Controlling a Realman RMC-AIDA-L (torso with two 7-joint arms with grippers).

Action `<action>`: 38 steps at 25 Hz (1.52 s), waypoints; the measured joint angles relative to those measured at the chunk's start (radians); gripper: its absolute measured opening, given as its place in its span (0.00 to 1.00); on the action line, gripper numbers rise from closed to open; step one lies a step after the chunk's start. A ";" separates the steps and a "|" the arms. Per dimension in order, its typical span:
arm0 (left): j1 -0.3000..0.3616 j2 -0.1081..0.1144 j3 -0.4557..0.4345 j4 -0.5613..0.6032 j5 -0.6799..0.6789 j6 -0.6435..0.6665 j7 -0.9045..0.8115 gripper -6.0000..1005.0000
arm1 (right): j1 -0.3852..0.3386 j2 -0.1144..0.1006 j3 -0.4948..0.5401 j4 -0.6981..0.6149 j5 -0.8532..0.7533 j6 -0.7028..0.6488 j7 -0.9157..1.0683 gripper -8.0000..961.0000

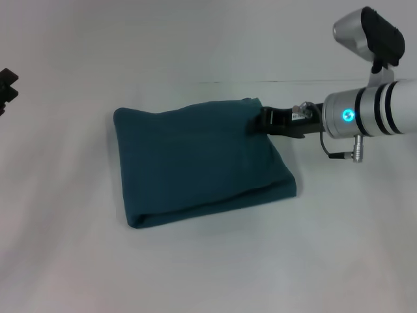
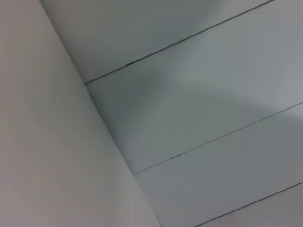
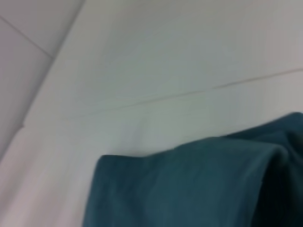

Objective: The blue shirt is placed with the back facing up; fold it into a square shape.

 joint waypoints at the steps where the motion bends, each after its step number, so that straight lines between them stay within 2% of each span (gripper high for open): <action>1: 0.000 -0.001 0.000 0.000 0.000 0.000 0.000 0.37 | 0.001 -0.001 0.002 0.009 -0.001 0.005 0.001 0.18; 14: -0.003 -0.002 0.000 -0.001 0.000 -0.006 0.000 0.37 | 0.005 0.002 -0.003 0.062 -0.003 0.064 -0.004 0.20; 20: -0.005 -0.004 0.000 -0.004 0.000 -0.012 0.000 0.37 | 0.004 -0.001 -0.003 0.064 -0.057 0.088 0.039 0.21; 23: -0.007 -0.003 0.000 -0.011 0.000 -0.013 0.002 0.37 | 0.002 -0.003 -0.001 0.064 -0.075 0.094 0.048 0.35; 25: -0.007 -0.002 0.000 -0.014 0.000 -0.013 0.006 0.37 | 0.001 -0.009 -0.001 0.064 -0.081 0.094 0.049 0.45; 28: -0.008 -0.002 0.000 -0.014 -0.004 -0.013 0.010 0.37 | -0.003 -0.026 0.001 0.053 -0.105 0.092 0.074 0.46; 31: -0.005 -0.002 0.000 -0.014 -0.011 -0.013 0.010 0.37 | -0.006 -0.053 0.005 0.003 -0.129 0.056 0.123 0.48; 33: -0.002 -0.002 0.000 -0.014 -0.018 -0.013 0.011 0.37 | -0.007 -0.063 0.009 -0.041 -0.128 0.032 0.134 0.49; 38: 0.001 -0.003 0.000 -0.014 -0.029 -0.012 0.012 0.37 | 0.019 -0.058 0.014 -0.112 -0.120 0.015 0.139 0.50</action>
